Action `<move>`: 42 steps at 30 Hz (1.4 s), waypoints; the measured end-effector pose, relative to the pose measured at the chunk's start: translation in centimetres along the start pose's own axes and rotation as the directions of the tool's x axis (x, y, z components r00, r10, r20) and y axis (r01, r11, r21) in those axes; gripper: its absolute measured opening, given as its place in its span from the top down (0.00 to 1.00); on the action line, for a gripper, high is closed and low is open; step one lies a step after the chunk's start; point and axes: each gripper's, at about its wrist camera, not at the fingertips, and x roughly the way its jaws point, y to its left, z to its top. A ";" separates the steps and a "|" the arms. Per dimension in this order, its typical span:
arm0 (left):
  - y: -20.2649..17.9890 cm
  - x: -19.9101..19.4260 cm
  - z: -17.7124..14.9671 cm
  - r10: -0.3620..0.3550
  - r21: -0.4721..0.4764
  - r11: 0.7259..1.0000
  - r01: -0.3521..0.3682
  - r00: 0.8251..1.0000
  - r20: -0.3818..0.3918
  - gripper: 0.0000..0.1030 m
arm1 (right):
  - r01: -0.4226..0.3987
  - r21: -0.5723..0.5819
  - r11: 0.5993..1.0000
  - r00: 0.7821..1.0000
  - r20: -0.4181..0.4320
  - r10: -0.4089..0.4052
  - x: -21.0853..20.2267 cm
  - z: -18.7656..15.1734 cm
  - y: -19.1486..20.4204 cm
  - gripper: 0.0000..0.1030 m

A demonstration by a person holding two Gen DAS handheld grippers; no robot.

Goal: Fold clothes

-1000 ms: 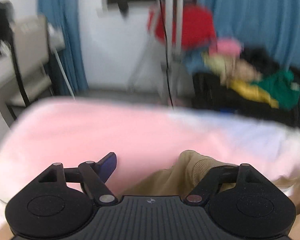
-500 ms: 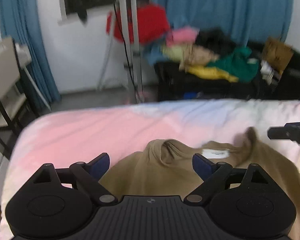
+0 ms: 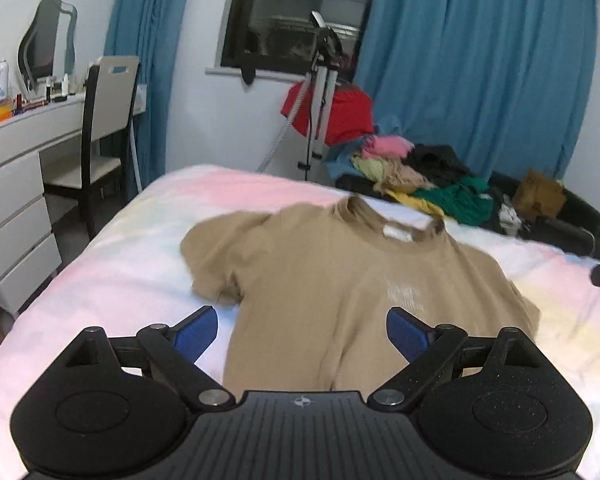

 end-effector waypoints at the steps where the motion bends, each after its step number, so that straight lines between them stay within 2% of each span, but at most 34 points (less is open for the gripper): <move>1: 0.3 -0.9 0.1 0.007 -0.004 1.000 -0.007 1.000 0.006 0.09 | -0.004 -0.003 1.000 1.000 0.002 0.004 -1.1 -0.6 0.0 0.19; 3: 1.0 -2.2 0.3 0.001 -0.029 1.000 0.000 1.000 0.027 0.07 | -0.024 -0.022 0.999 1.000 0.009 0.024 -3.1 -2.1 -0.1 0.19; 7: 3.2 -0.9 1.0 -0.002 -0.145 0.989 0.001 1.000 -0.010 0.13 | -0.048 -0.011 0.999 0.999 0.024 0.048 -4.1 -5.1 -1.0 0.19; 11: 7.1 1.4 1.0 -0.001 -0.339 0.941 -0.004 1.000 -0.015 0.16 | -0.060 0.047 0.997 0.998 0.001 0.060 -3.1 -7.9 -2.4 0.19; 14: 10.1 3.4 0.7 0.015 -0.430 0.902 -0.023 1.000 -0.022 0.18 | -0.075 0.077 0.994 0.997 -0.020 0.076 -1.5 -8.9 -2.9 0.19; 17: 12.3 6.1 0.9 0.055 -0.460 0.886 -0.062 0.998 -0.029 0.18 | -0.089 0.076 0.993 0.996 -0.020 0.090 0.1 -9.3 -3.1 0.19; 23: 14.4 12.7 1.8 0.071 -0.478 0.875 -0.074 0.997 -0.026 0.24 | -0.071 0.077 0.994 0.997 -0.014 0.072 3.7 -9.5 -3.9 0.19; 27: 15.2 17.7 2.6 0.067 -0.492 0.868 -0.072 0.997 -0.028 0.34 | -0.054 0.084 0.995 0.999 -0.003 0.054 6.2 -9.4 -5.3 0.19; 29: 15.7 19.8 3.0 0.072 -0.507 0.859 -0.076 0.997 -0.028 0.46 | -0.032 0.092 0.995 0.999 -0.001 0.033 7.4 -9.5 -6.0 0.19; 31: 16.0 21.5 3.5 0.059 -0.499 0.864 -0.063 0.998 -0.025 0.62 | -0.042 0.146 0.988 0.998 -0.038 0.048 8.9 -9.8 -6.9 0.19; 33: 16.0 22.7 4.4 0.033 -0.473 0.880 -0.044 0.999 -0.031 0.73 | -0.073 0.227 0.971 0.991 -0.094 0.096 10.6 -10.4 -7.4 0.19; 34: 15.9 23.2 4.9 0.020 -0.454 0.890 -0.038 0.999 -0.044 0.90 | -0.083 0.244 0.966 0.987 -0.116 0.114 11.3 -10.7 -7.4 0.19; 35: 15.6 23.6 5.5 0.021 -0.415 0.909 -0.046 0.998 -0.064 0.95 | -0.088 0.247 0.965 0.984 -0.130 0.123 11.8 -10.9 -7.3 0.17; 37: 14.5 24.0 7.0 0.061 -0.301 0.950 -0.084 0.994 -0.086 0.98 | -0.081 0.196 0.977 0.986 -0.128 0.107 12.0 -11.1 -6.6 0.17; 39: 13.4 23.7 8.9 0.125 -0.184 0.973 -0.136 0.990 -0.068 0.98 | -0.075 0.154 0.985 0.987 -0.126 0.095 12.2 -11.3 -6.0 0.17; 40: 12.9 23.6 10.0 0.165 -0.134 0.976 -0.171 0.985 -0.055 0.98 | -0.076 0.155 0.985 0.988 -0.123 0.096 12.1 -11.4 -6.0 0.17; 42: 12.1 23.3 12.6 0.261 -0.058 0.963 -0.262 0.965 -0.020 0.98 | -0.077 0.159 0.984 0.988 -0.119 0.097 11.9 -11.5 -6.2 0.19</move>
